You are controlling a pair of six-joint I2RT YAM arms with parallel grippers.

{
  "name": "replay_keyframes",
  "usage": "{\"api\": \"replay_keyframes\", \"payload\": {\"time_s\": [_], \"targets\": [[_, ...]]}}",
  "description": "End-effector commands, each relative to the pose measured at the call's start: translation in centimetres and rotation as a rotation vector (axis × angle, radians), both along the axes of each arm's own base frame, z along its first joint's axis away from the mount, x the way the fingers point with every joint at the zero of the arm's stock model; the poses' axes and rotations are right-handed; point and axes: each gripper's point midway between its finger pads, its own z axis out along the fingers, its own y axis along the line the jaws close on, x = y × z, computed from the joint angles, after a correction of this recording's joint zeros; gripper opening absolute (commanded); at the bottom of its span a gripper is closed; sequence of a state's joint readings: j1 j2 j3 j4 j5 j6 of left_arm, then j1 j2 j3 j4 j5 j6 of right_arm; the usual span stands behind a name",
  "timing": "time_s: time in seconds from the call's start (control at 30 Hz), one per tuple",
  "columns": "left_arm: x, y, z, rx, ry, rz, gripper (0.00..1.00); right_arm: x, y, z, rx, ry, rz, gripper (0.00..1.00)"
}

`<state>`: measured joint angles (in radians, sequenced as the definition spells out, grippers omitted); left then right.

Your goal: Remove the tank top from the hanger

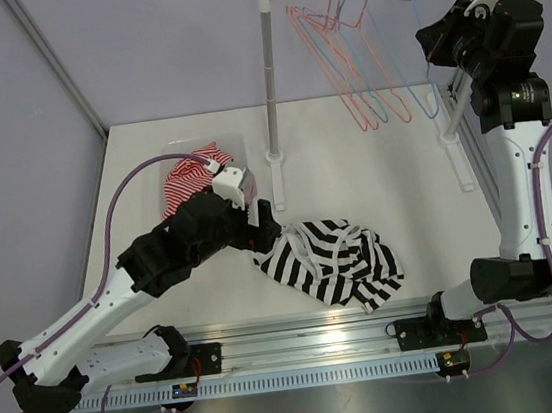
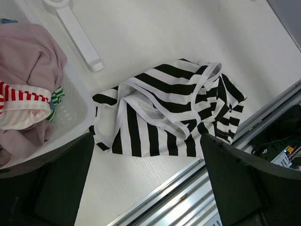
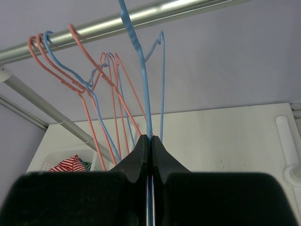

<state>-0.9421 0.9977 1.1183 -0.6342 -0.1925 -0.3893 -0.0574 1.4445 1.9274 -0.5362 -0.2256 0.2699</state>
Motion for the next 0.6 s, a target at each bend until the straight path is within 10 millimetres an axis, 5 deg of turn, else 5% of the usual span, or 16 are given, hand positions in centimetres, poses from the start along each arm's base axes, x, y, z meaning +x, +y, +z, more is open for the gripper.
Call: {"api": "replay_keyframes", "payload": {"time_s": [0.0, 0.13, 0.57], "targets": [[0.1, -0.2, 1.6, -0.044, -0.029, 0.007, 0.99, 1.1, 1.3, 2.3, -0.052, -0.1, 0.071, 0.0], [0.0, -0.4, 1.6, -0.04, -0.028, 0.002, 0.99, 2.1, 2.9, 1.6, -0.143, -0.148, 0.141, 0.0], [-0.4, -1.2, 0.6, -0.013, -0.015, -0.03, 0.99, 5.5, 3.5, -2.6, -0.235, -0.078, 0.216, 0.0]]}}
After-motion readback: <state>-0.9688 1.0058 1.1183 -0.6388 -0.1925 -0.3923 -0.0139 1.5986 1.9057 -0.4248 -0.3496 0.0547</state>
